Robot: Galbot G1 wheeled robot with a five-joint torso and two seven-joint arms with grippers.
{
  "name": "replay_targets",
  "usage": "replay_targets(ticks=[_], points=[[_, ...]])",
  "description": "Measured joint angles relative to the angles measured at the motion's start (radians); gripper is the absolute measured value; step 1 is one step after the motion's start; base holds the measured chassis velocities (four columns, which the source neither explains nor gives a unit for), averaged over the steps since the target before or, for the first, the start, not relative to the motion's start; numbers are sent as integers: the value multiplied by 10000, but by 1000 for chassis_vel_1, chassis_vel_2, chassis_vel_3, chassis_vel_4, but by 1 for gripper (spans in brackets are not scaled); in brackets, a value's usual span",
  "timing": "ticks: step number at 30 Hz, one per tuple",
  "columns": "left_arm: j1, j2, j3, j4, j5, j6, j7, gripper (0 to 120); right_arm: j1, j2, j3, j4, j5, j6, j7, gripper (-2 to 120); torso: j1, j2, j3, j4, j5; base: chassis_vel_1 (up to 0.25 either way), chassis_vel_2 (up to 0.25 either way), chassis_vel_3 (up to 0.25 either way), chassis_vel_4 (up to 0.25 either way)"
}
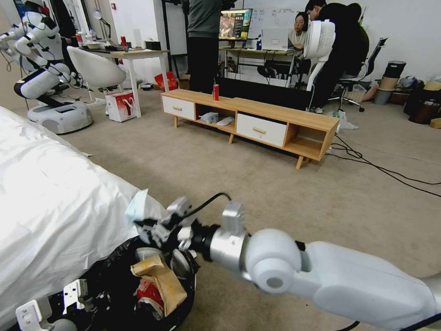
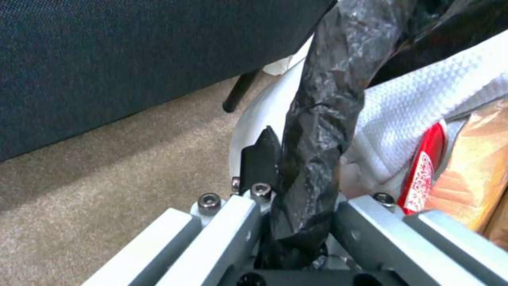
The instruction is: Pick up the trash bin and place the garbage on the floor into it.
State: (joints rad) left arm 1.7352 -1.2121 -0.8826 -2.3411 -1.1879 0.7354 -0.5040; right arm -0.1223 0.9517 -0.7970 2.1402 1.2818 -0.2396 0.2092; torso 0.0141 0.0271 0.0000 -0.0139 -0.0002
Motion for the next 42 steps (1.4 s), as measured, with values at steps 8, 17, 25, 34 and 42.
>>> replay_targets(ticks=[8,17,25,34,42], points=[[-1,18,-75,-11,-21,0,0,0,175,0,-872,39,-72,-61,-3,0,0,0,0,0,2,0,0,0,0],[-2,0,-129,-75,-51,0,-1,0,41,-60,-1441,-252,-475,-309,113,0,0,0,0,-1,2,0,0,0,0],[6,-16,-161,-96,-62,0,-4,0,-212,-19,-1753,-655,-912,-427,187,0,0,0,0,0,2,0,0,0,0],[-33,0,-193,-62,-124,0,-6,0,-489,93,-1907,-978,-1262,-427,439,2,0,0,0,0,2,0,0,0,0],[-57,38,-232,-23,-172,0,-12,0,-486,162,-1886,-969,-1296,-371,490,27,0,0,0,0,1,0,0,0,0]])
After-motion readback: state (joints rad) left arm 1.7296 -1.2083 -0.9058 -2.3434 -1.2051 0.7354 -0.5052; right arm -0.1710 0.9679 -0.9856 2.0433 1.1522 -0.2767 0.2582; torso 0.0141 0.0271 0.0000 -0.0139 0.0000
